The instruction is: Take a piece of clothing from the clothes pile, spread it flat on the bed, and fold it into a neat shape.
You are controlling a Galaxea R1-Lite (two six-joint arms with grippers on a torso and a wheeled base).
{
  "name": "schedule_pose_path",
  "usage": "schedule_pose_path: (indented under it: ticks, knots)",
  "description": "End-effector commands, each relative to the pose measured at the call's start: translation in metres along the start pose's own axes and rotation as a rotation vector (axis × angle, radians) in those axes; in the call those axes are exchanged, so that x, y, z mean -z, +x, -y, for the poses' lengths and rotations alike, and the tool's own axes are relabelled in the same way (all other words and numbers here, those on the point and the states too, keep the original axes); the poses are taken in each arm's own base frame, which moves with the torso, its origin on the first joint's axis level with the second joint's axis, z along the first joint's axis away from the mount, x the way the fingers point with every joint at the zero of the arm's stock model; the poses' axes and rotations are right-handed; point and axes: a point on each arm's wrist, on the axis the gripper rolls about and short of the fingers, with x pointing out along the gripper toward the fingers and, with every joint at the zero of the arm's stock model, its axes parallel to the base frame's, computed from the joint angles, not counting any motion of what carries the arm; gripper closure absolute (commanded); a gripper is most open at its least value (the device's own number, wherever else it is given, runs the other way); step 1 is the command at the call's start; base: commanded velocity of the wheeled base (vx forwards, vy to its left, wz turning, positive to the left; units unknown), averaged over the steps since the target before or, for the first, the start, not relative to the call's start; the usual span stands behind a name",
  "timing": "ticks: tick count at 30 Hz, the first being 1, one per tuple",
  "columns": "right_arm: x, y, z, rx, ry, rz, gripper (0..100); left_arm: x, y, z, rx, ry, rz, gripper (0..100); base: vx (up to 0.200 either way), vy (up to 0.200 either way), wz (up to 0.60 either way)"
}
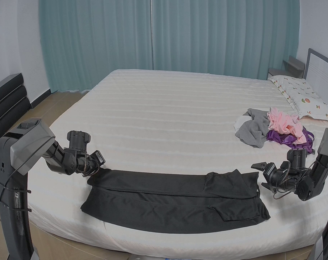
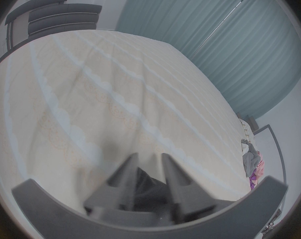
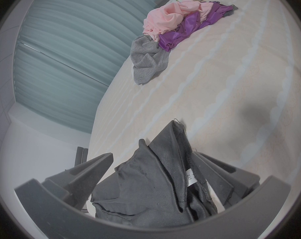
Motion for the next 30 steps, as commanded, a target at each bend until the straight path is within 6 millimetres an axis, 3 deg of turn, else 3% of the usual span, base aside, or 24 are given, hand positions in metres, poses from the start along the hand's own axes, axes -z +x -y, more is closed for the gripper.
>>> schedule_pose_path:
  ticks: [1,17,24,30]
  knots:
    - [0.001,0.0,0.003,0.009,0.004,-0.004,0,0.001,0.005,-0.006,-0.014,-0.014,-0.001,100,0.0,0.0,0.0]
    - [0.002,-0.007,0.011,0.032,0.024,-0.003,0,-0.014,-0.001,-0.015,-0.022,-0.126,0.045,100,0.0,0.0,0.0]
    - [0.007,-0.021,0.011,0.008,0.015,0.017,0,-0.034,-0.046,-0.017,0.023,-0.246,0.068,100,0.0,0.0,0.0]
    - [0.013,-0.026,0.014,0.009,0.014,0.01,0,-0.014,-0.072,-0.025,0.015,-0.258,-0.001,100,0.0,0.0,0.0]
